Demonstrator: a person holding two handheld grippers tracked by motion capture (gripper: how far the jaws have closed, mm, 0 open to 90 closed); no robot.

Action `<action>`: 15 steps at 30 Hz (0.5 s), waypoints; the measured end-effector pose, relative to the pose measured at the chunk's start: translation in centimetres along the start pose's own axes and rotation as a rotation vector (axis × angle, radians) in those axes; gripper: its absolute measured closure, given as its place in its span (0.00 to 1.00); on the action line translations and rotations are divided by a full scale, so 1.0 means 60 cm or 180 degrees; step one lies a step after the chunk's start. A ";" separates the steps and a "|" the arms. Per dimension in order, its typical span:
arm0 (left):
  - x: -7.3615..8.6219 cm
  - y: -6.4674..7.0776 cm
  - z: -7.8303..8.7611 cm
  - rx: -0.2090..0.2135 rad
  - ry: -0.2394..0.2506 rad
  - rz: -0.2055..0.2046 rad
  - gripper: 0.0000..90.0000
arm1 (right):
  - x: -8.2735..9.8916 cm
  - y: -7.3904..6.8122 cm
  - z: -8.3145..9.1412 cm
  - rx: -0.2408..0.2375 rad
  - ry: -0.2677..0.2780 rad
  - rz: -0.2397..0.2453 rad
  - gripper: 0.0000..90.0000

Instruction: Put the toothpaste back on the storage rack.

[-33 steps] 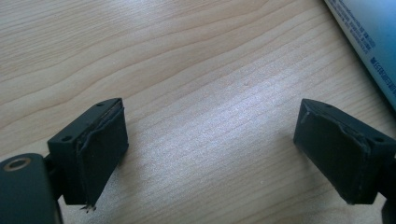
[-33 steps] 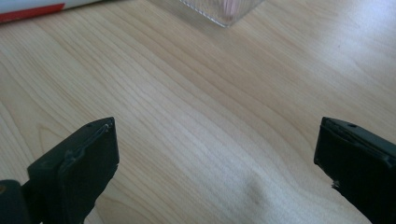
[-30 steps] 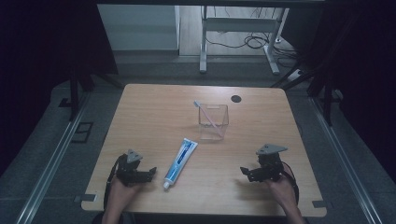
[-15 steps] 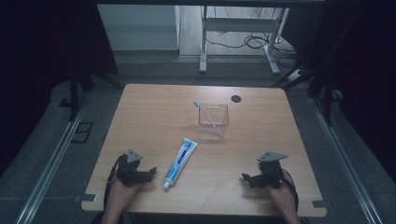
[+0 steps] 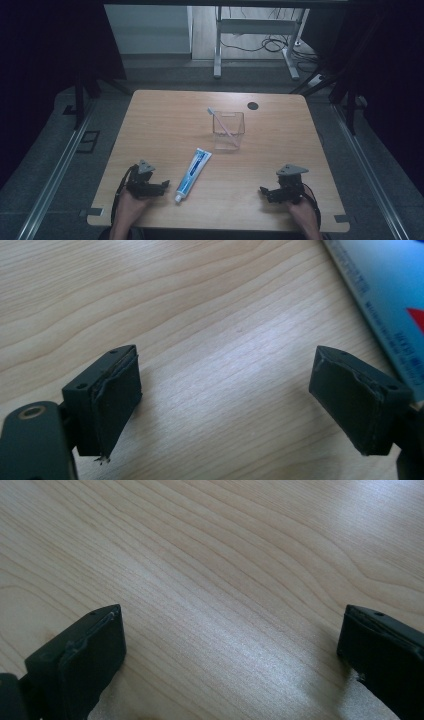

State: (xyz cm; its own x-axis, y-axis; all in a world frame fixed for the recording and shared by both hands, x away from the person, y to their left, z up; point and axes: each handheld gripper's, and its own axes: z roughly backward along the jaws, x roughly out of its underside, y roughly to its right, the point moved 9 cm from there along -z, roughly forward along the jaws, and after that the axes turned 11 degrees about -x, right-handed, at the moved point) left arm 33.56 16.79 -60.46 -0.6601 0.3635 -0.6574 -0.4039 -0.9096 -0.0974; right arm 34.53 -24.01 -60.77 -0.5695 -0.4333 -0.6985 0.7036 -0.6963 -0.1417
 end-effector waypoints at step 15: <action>-0.042 0.033 0.009 0.0302 -0.0192 -0.0131 0.18 | -0.004 0.003 -0.004 0.0118 0.0014 -0.0099 0.00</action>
State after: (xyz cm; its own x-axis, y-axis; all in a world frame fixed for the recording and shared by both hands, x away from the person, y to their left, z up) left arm 34.05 14.20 -58.59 -0.6775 0.4143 -0.6078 -0.4878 -0.8715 -0.0504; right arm 34.89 -23.86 -60.80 -0.5889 -0.4086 -0.6973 0.6694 -0.7301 -0.1374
